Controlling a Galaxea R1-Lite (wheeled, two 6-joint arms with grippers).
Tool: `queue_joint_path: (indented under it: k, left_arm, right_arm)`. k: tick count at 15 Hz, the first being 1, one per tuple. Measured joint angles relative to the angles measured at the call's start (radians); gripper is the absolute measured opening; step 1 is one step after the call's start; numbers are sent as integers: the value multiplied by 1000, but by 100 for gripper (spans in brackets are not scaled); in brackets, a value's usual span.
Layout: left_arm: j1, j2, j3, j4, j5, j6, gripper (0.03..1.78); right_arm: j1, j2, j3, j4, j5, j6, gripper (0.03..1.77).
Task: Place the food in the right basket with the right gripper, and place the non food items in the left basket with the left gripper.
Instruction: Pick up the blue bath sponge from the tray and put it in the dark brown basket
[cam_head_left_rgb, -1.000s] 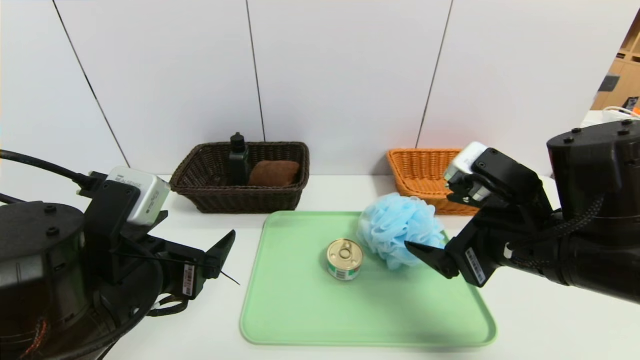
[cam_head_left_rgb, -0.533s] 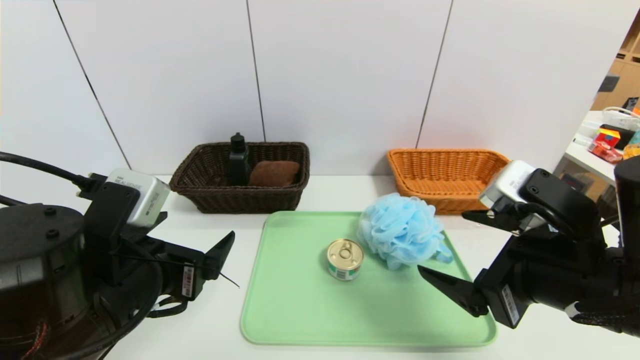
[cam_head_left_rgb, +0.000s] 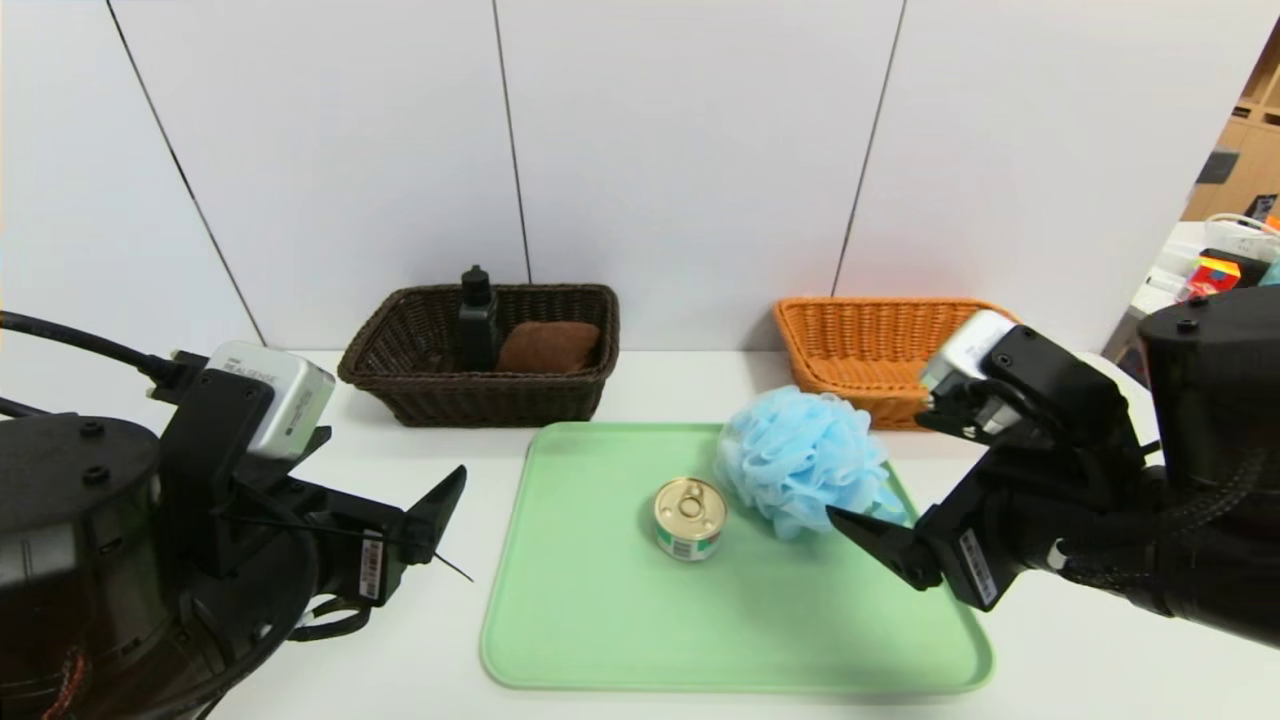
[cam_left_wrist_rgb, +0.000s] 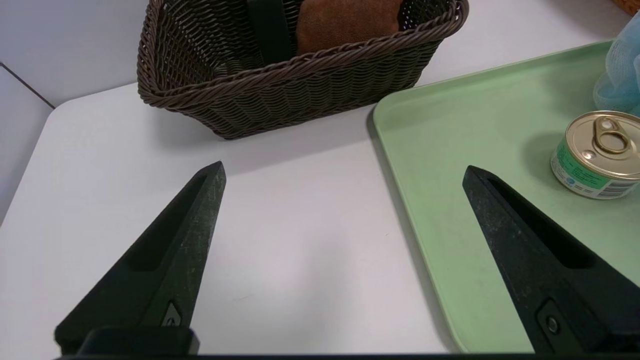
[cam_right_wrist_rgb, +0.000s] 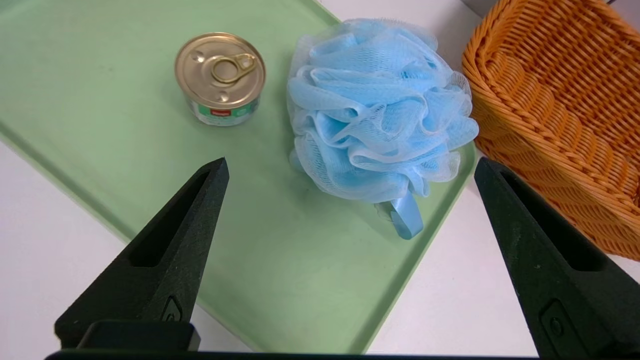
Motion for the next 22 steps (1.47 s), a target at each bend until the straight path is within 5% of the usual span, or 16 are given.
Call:
queue_joint_path:
  k: [22]
  left_arm:
    - [0,-26,15,1,0,0,169]
  right_arm:
    - [-80,284,-14,-249,13,-70,169]
